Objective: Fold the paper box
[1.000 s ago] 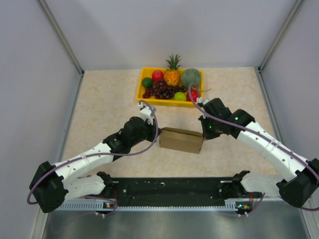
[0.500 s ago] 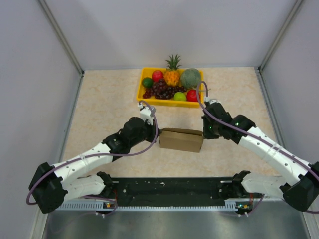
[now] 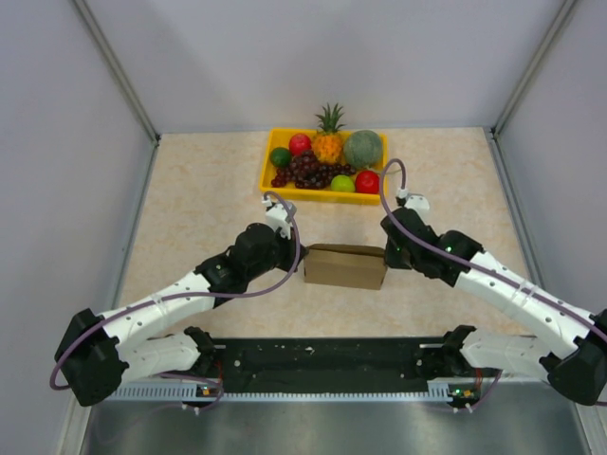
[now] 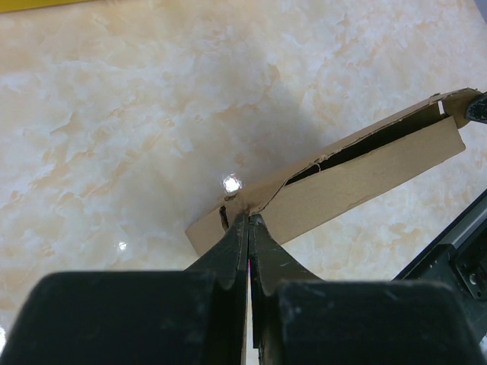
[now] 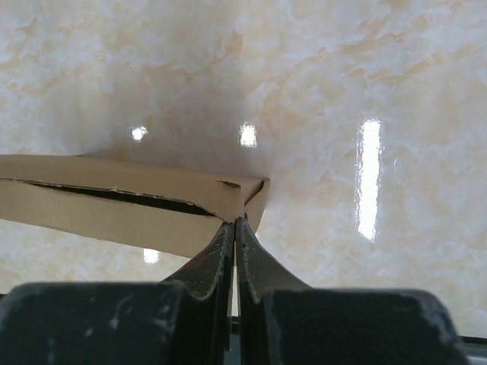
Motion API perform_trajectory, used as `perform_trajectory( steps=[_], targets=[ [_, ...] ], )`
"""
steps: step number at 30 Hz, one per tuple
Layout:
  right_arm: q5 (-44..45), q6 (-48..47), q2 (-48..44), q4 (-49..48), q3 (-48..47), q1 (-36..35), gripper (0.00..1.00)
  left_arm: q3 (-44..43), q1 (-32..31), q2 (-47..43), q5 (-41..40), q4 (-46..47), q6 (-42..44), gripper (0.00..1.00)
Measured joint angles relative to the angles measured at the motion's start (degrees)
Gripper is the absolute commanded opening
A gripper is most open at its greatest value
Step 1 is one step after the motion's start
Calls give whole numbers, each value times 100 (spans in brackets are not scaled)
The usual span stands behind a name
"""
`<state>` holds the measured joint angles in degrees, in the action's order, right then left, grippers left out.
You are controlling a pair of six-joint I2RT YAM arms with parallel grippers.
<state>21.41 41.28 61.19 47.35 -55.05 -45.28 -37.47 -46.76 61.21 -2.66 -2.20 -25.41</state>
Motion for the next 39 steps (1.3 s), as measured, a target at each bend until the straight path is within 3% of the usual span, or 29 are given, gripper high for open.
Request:
perform_trajectory(
  steps=[10, 15, 20, 32, 39],
  targets=[
    [737, 651, -323, -260, 455, -557, 0, 109, -24, -101, -7, 66, -22, 0],
    [1641, 914, -772, -787, 1167, -1237, 0, 610, -142, -350, -223, 704, -127, 0],
    [2212, 1296, -1182, -1537, 1853, -1436, 0, 1032, -254, -509, -479, 1335, -326, 0],
    [2321, 1080, -1405, -1757, 2057, -1436, 0, 767, -267, -387, -448, 892, -1139, 0],
    [2350, 1108, -1488, -1904, 2177, -1436, 0, 935, -315, -505, -581, 1060, -970, 0]
  ],
)
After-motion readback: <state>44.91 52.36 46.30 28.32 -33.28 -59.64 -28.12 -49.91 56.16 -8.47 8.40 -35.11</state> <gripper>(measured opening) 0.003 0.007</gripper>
